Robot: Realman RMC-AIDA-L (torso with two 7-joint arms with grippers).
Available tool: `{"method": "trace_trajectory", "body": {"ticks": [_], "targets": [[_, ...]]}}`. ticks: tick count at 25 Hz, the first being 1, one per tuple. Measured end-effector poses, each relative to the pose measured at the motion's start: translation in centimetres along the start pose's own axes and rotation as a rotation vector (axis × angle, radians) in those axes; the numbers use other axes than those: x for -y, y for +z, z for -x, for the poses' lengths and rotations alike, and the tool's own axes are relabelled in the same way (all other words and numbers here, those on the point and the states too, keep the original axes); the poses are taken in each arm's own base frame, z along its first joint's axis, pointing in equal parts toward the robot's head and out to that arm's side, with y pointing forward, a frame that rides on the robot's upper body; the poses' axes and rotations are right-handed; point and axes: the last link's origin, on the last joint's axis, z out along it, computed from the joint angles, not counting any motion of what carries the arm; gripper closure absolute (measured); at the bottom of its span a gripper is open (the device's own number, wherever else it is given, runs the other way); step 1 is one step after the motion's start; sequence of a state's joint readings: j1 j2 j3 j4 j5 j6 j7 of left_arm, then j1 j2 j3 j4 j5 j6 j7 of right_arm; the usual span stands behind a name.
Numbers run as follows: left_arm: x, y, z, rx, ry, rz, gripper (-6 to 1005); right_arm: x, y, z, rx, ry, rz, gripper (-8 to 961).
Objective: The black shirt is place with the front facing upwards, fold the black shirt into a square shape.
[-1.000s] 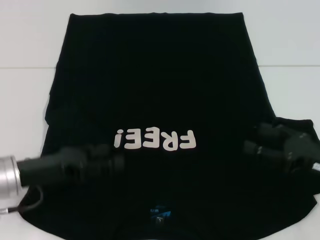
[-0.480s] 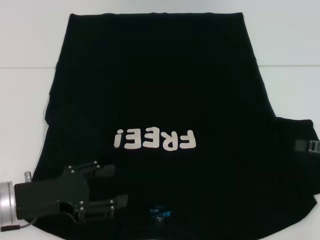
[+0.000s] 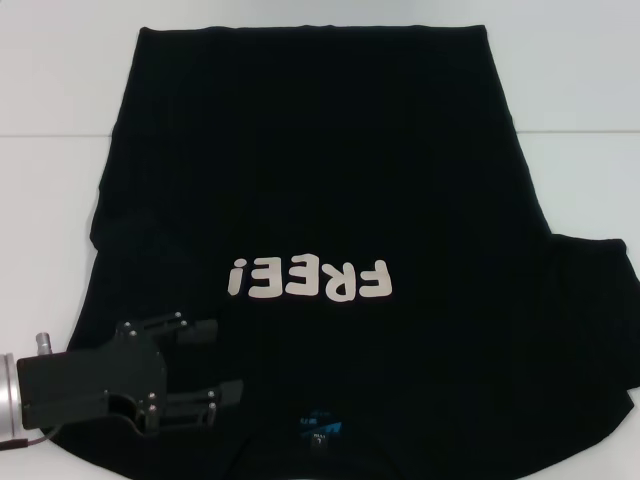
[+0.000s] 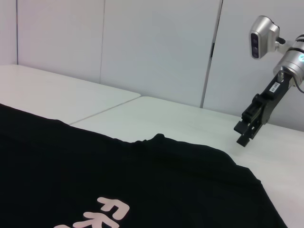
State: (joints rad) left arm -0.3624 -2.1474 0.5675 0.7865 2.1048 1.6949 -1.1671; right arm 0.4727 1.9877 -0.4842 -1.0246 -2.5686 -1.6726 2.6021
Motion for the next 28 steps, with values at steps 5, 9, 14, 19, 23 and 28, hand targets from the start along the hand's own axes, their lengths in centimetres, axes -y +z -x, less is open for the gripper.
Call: {"method": "trace_trajectory", "body": {"ticks": [5,9,14,19,23,28], "targets": [[0.0,0.0,0.0,-0.002,0.012,-0.003,193,0.1,1.1,0.4,0.001,0.015,-0.004,31],[-0.1,-0.1,0.1,-0.004,0.009,-0.005,193,0.0,2.0,0.9,0.002,0.019,-0.002,31],[-0.1,-0.1,0.1,-0.006,0.008,-0.004,193,-0.2,3.0,1.2,-0.013,0.01,-0.004,32],[-0.2,-0.1,0.1,-0.008,0.007,-0.004,193,-0.2,3.6,1.2,-0.029,0.005,-0.016,32],[-0.1,-0.1,0.1,-0.008,0.004,-0.005,192,-0.2,3.6,1.3,-0.024,0.003,-0.021,32],[-0.2,-0.1,0.1,-0.009,0.002,-0.005,192,-0.5,4.0,1.2,-0.028,-0.004,-0.014,32]]}}
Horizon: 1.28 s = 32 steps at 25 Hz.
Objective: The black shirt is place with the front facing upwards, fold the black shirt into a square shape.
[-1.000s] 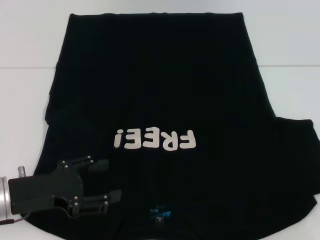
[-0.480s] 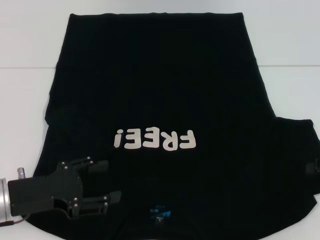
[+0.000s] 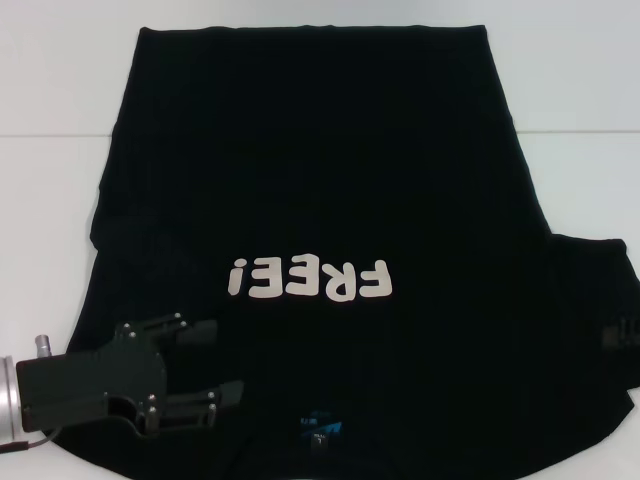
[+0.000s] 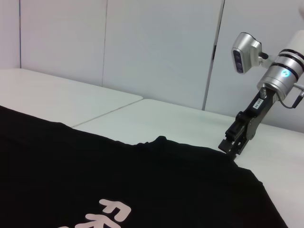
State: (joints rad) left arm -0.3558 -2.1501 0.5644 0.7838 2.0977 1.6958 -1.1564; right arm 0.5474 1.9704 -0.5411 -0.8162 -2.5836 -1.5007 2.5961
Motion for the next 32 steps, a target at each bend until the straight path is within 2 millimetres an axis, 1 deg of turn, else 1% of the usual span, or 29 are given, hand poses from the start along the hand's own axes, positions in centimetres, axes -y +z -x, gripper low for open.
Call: {"method": "trace_trajectory", "body": {"ticks": [7,22,27,32], "targets": [[-0.01,0.08,-0.02,-0.002,-0.001,0.001,192,-0.7,0.57,0.19,-0.007,-0.017,0.015,33],[0.04,-0.04,0.06,-0.007,-0.008,-0.008,192,-0.59,0.75,0.65,0.023,-0.03,0.001,38],[0.13,-0.06,-0.09,-0.01,-0.004,-0.011,192,-0.71,0.82,0.85,0.02,-0.037,-0.004,185],[0.19,-0.02,-0.15,-0.011,-0.003,-0.01,193,-0.9,1.05,0.9,0.012,-0.044,-0.011,424]]}}
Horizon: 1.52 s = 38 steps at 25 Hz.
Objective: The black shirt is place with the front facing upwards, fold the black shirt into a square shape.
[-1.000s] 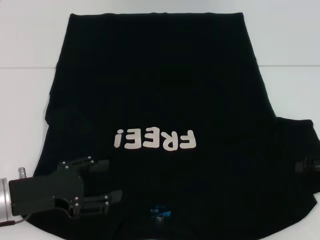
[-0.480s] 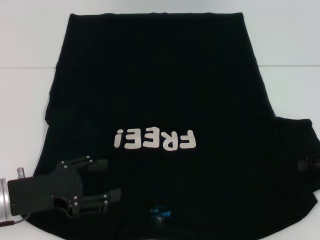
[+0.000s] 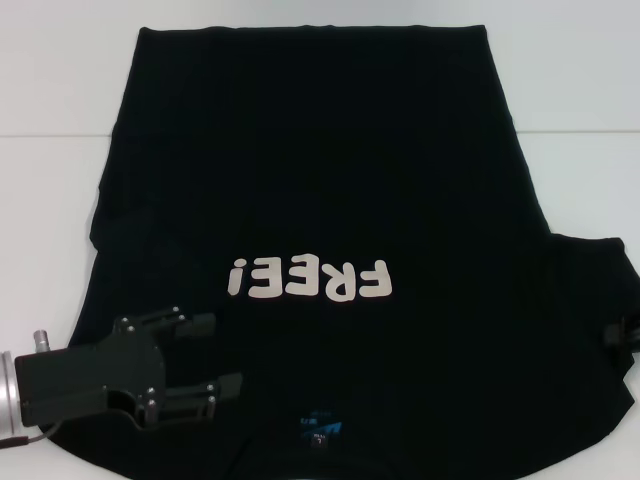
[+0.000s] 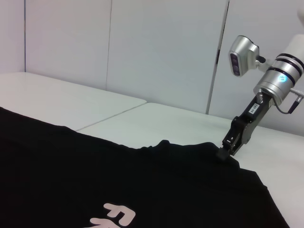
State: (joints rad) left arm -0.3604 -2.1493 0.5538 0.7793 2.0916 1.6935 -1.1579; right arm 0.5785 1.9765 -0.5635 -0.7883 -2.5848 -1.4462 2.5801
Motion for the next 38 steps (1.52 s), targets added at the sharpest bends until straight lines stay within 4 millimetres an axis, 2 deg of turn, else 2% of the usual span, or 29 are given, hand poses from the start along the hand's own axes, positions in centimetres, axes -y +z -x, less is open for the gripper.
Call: {"method": "trace_trajectory", "body": {"ticks": [6,8,21,30,38], "targets": [[0.1,-0.1,-0.1,-0.004,0.005,-0.006,193,-0.3,0.1,0.2,-0.007,-0.007,0.003,666],[0.3,-0.2,-0.1,-0.009,0.004,-0.016,193,-0.4,0.2,0.3,-0.01,-0.01,0.001,902],[0.4,-0.4,-0.2,-0.012,-0.001,-0.023,192,0.0,-0.6,0.8,0.009,-0.006,-0.014,933],[0.6,-0.8,-0.2,-0.023,-0.009,-0.045,192,0.9,-2.5,1.7,0.088,0.019,-0.009,910],[0.6,-0.9,-0.1,-0.022,-0.013,-0.048,193,-0.8,-3.9,3.2,0.16,-0.034,0.062,890]]}}
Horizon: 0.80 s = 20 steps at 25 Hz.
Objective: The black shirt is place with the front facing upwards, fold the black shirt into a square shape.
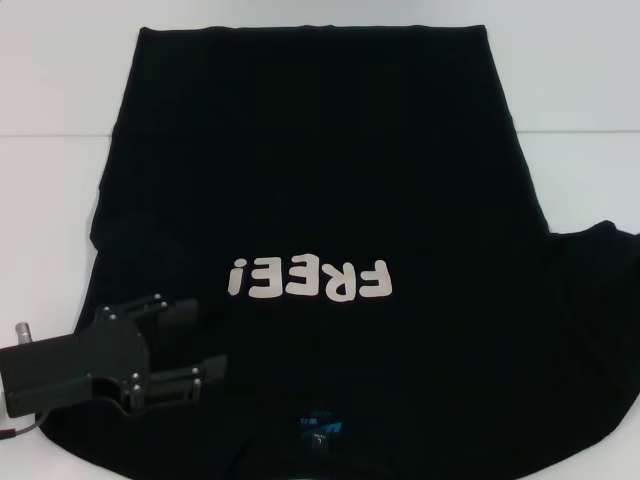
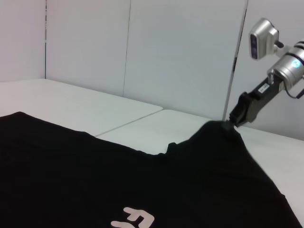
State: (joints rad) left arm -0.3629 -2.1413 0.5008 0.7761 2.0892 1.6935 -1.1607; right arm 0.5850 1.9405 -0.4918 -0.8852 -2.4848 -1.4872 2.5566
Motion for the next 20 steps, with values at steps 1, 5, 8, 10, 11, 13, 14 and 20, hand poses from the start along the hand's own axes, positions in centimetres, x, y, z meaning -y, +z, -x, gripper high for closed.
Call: {"method": "trace_trajectory", "body": {"ticks": [1,5,8,10,11,13,14,20], "targets": [[0.0,0.0,0.0,0.0,-0.001,0.0,193,-0.3,-0.1,0.2,0.007,-0.009,0.011,887],[0.0,0.0,0.0,0.0,-0.001,0.001,194,-1.5,-0.1,0.9,0.021,-0.038,0.052,877],[0.0,0.1,0.0,0.0,0.0,0.001,194,-2.5,0.6,1.0,-0.01,-0.067,0.066,869],[0.0,0.1,-0.1,0.0,0.0,0.002,194,-3.1,1.2,0.9,-0.036,-0.085,0.069,864],[0.0,0.1,-0.1,0.0,0.0,0.002,195,-3.4,1.7,0.8,-0.054,-0.096,0.072,862],[0.0,0.1,-0.1,0.0,0.0,0.001,195,-4.1,2.5,0.7,-0.081,-0.112,0.078,857],[0.0,0.1,0.0,0.0,0.0,0.001,195,-4.3,2.8,0.6,-0.091,-0.119,0.08,854],[0.2,0.0,0.0,0.004,0.001,-0.005,196,-6.1,4.7,0.7,-0.144,-0.174,0.084,839]]}}
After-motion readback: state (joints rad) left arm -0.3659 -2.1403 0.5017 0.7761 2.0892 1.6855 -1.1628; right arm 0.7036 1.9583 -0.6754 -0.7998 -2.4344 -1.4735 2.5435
